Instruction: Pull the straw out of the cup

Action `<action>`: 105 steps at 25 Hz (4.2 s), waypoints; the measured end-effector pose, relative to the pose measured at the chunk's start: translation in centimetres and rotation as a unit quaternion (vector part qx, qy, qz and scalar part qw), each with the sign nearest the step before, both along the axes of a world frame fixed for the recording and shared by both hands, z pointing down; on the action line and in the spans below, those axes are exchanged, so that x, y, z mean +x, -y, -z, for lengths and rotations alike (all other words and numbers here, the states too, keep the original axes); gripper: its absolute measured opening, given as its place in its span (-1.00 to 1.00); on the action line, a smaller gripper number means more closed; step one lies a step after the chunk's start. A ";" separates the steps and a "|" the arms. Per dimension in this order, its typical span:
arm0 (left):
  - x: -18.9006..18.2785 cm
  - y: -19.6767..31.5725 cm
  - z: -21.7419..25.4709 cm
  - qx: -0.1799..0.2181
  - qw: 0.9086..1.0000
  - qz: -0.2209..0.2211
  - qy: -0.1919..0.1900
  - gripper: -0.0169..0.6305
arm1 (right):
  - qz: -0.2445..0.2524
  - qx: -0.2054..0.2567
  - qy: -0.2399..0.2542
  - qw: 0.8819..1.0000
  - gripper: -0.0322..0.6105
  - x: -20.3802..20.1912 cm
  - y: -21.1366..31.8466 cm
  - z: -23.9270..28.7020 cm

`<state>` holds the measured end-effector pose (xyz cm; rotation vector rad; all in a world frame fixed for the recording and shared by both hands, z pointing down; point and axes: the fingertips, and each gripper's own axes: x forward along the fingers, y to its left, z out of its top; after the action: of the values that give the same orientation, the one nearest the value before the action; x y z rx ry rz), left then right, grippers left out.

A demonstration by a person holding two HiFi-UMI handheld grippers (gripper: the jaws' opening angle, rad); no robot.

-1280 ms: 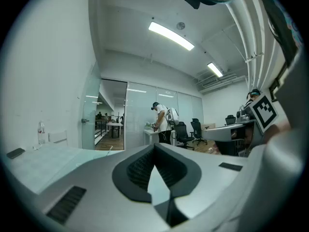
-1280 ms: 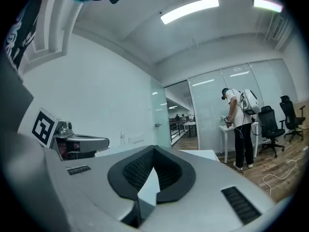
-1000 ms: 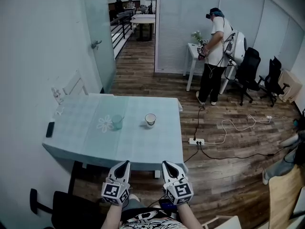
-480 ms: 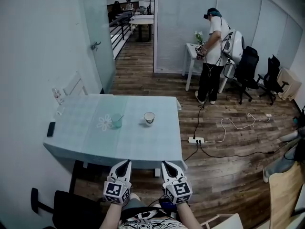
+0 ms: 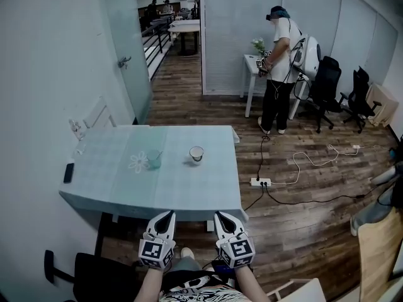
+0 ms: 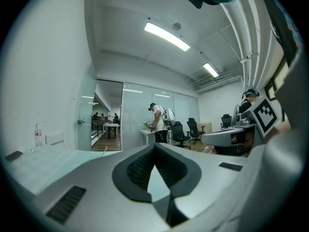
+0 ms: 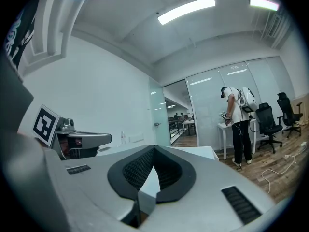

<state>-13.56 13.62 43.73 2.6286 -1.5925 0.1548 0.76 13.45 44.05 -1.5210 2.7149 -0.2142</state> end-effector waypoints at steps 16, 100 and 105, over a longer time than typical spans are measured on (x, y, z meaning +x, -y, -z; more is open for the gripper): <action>1.9 7.8 -2.3 -0.015 1.000 -0.016 -0.016 -0.91 | -0.025 -0.031 -0.019 0.999 -0.85 2.3 6.8 -2.8; 7.8 32.0 -12.1 -0.113 0.983 -0.058 0.136 -0.89 | 0.128 -0.123 -0.018 0.984 -0.85 0.4 31.6 -12.0; 9.2 32.0 -13.2 -0.110 0.978 -0.079 0.156 -0.80 | 0.143 -0.125 -0.017 0.982 -0.85 0.0 31.7 -12.4</action>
<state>-4.40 -18.39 56.90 2.6484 -1.3422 0.7404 0.77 -18.29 56.41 -1.1785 3.0219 -0.5595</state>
